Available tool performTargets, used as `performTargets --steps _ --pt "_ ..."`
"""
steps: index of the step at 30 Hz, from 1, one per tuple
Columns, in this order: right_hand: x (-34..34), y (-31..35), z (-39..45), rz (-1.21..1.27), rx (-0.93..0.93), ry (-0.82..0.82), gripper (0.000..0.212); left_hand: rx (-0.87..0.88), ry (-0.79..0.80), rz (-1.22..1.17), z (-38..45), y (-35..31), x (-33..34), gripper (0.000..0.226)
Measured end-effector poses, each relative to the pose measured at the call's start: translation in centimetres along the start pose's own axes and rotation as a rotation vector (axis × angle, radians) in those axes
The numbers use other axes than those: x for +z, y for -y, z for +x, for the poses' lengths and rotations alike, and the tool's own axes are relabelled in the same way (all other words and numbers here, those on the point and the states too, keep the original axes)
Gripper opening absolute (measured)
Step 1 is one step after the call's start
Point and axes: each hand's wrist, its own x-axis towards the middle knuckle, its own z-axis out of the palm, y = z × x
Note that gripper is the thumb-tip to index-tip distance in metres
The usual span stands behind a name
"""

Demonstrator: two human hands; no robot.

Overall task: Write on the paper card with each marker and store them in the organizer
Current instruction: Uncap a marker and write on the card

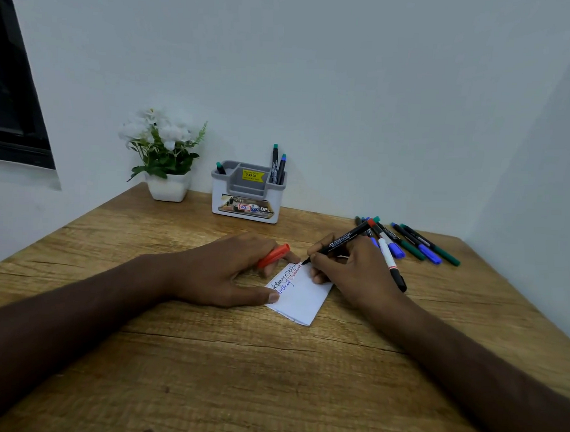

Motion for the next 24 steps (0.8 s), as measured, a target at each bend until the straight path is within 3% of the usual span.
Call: performTargets --steps 5,9,14,18,21,24 --pt "0.0 -0.1 -0.1 -0.018 -0.011 -0.011 0.003 0.002 0.003 0.003 0.1 0.1 0.0 0.057" --pt "-0.1 0.0 -0.1 0.015 -0.027 0.013 0.003 0.007 -0.014 -0.010 0.1 0.1 0.2 0.044" --pt "-0.7 -0.3 -0.3 0.357 -0.026 -0.065 0.011 0.026 -0.021 -0.030 0.1 -0.2 -0.1 0.041" --pt "-0.8 0.7 -1.2 0.676 0.062 0.036 0.026 -0.019 -0.025 0.014 -0.1 -0.2 0.2 0.030" --pt "-0.4 0.9 -1.4 0.631 0.017 0.065 0.030 -0.084 -0.073 0.044 -0.1 0.3 0.8 0.061" --pt "-0.2 0.5 -1.4 0.592 -0.055 0.006 0.021 -0.066 -0.078 0.046 0.0 0.3 1.0 0.058"
